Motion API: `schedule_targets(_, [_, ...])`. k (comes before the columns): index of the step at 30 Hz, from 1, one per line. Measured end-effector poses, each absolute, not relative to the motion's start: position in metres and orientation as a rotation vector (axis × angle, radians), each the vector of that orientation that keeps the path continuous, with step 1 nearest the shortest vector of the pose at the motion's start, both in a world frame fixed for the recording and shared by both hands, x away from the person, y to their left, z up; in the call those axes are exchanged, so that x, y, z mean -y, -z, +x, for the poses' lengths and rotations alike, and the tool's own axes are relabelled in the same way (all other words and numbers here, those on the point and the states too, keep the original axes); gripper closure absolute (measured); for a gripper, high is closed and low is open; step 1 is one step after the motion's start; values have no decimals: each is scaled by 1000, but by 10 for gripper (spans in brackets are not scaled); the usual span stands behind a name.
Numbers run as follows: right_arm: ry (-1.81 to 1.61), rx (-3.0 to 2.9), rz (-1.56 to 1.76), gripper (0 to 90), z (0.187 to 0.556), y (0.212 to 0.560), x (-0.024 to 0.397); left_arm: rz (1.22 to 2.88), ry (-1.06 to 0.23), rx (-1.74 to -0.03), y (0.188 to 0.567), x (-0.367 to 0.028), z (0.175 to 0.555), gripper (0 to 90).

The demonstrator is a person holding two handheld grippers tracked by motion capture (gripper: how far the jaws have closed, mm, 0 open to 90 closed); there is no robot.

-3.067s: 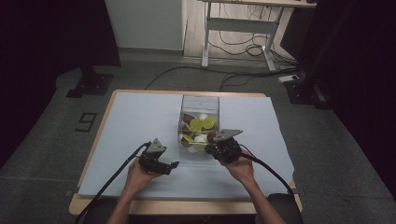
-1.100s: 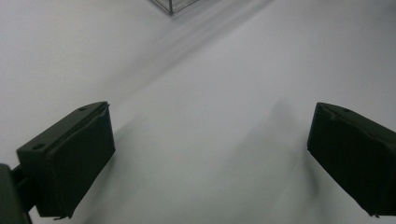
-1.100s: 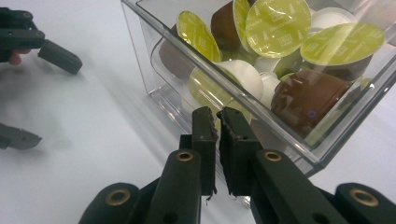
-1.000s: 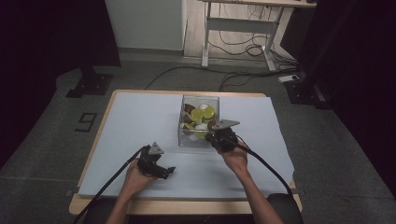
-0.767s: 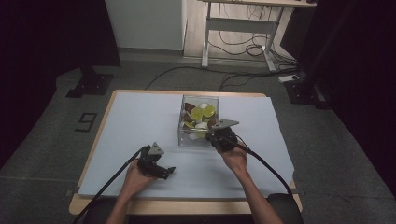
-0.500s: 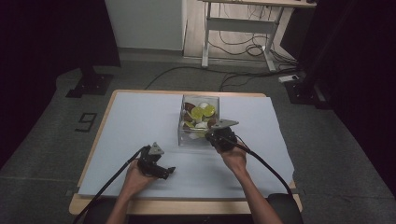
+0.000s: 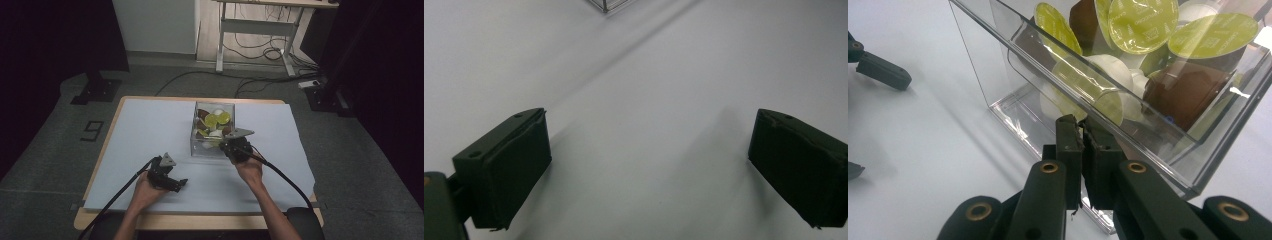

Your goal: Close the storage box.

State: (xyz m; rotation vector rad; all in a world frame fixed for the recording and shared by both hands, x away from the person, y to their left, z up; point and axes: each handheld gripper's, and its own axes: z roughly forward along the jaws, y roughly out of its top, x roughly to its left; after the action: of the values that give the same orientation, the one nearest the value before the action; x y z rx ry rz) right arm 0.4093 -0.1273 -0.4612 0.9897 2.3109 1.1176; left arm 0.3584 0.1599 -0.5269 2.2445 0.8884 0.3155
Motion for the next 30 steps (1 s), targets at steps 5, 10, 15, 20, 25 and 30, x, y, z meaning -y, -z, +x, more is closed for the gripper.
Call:
schedule_targets(5, [-1115, -2312, 992, 854, 409, 461, 127, 2249, -318, -893, 527, -160, 359, 42])
schedule_targets(10, [-1114, -2327, 985, 840, 409, 459, 129, 2266, -337, -891, 528, -158, 358, 47])
schedule_targets(15, [-1108, -2354, 971, 785, 408, 458, 130, 2268, -337, -892, 528, -158, 358, 46])
schedule_targets(20, [-1115, -2377, 954, 698, 407, 457, 131, 2280, -331, -888, 528, -158, 357, 30])
schedule_targets(25, [-1095, -2397, 936, 583, 405, 457, 131, 2295, -321, -875, 528, -159, 356, 0])
schedule_targets(30, [-1084, -2424, 928, 474, 403, 456, 131, 2294, -323, -875, 528, -159, 356, 0])
